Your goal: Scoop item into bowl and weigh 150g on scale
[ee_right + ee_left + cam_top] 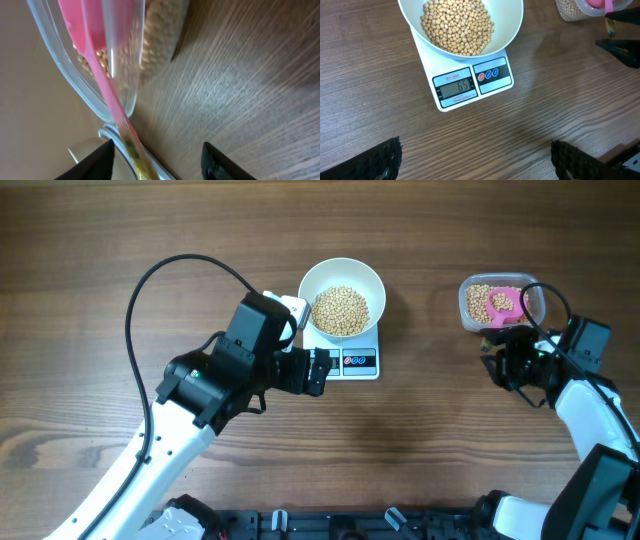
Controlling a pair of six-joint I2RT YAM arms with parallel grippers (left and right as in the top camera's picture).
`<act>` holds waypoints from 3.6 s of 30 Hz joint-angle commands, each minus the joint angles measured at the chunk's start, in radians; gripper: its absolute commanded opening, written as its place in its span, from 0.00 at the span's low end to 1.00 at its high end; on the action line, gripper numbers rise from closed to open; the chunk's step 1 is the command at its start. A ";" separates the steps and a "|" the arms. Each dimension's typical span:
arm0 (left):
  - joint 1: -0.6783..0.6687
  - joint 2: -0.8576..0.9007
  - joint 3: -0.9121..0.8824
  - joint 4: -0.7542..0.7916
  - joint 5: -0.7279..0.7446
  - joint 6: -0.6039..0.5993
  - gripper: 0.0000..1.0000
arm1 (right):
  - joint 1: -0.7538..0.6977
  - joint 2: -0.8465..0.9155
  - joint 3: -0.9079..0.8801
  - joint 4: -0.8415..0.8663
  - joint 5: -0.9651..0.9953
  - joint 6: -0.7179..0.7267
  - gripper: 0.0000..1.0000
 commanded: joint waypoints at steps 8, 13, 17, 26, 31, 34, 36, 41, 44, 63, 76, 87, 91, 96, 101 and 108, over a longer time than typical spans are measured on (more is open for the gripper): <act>-0.005 -0.001 -0.004 0.002 -0.010 0.021 1.00 | 0.003 0.008 -0.009 0.063 0.035 -0.002 0.28; -0.005 -0.001 -0.004 0.002 -0.010 0.021 1.00 | 0.003 0.008 -0.009 0.067 0.032 -0.014 0.13; -0.005 -0.001 -0.004 0.002 -0.010 0.021 1.00 | 0.003 0.007 -0.009 0.066 -0.015 -0.087 0.04; -0.005 -0.001 -0.004 0.002 -0.010 0.021 1.00 | 0.002 -0.009 -0.006 0.062 -0.095 -0.229 0.04; -0.005 -0.001 -0.004 0.002 -0.010 0.021 1.00 | 0.002 -0.037 0.035 -0.018 -0.087 -0.362 0.04; -0.005 -0.001 -0.004 0.002 -0.010 0.021 1.00 | 0.002 -0.050 0.090 -0.100 -0.061 -0.429 0.04; -0.005 -0.001 -0.004 0.002 -0.010 0.021 1.00 | 0.002 -0.050 0.132 -0.152 -0.055 -0.469 0.04; -0.005 -0.001 -0.004 0.002 -0.010 0.021 1.00 | 0.002 -0.049 0.224 -0.263 -0.052 -0.526 0.04; -0.005 -0.001 -0.004 0.002 -0.010 0.021 1.00 | 0.002 -0.049 0.261 -0.306 -0.052 -0.552 0.04; -0.005 -0.001 -0.004 0.002 -0.010 0.021 1.00 | 0.002 -0.049 0.363 -0.383 0.111 -0.740 0.04; -0.005 -0.001 -0.004 0.002 -0.010 0.021 1.00 | -0.001 -0.049 0.363 -0.312 0.068 -0.559 0.09; -0.005 -0.001 -0.004 0.002 -0.010 0.021 1.00 | 0.000 -0.045 0.362 -0.345 0.065 -0.469 0.04; -0.005 -0.001 -0.004 0.002 -0.010 0.021 1.00 | 0.000 -0.045 0.360 -0.345 0.064 -0.398 0.05; -0.005 -0.001 -0.004 0.002 -0.010 0.021 1.00 | 0.000 -0.045 0.360 -0.342 0.099 -0.393 0.04; -0.005 -0.001 -0.004 0.002 -0.010 0.021 1.00 | -0.001 -0.045 0.360 -0.342 0.167 -0.423 0.04; -0.005 -0.001 -0.004 0.002 -0.010 0.021 1.00 | 0.000 -0.045 0.360 -0.381 -0.039 -0.459 0.50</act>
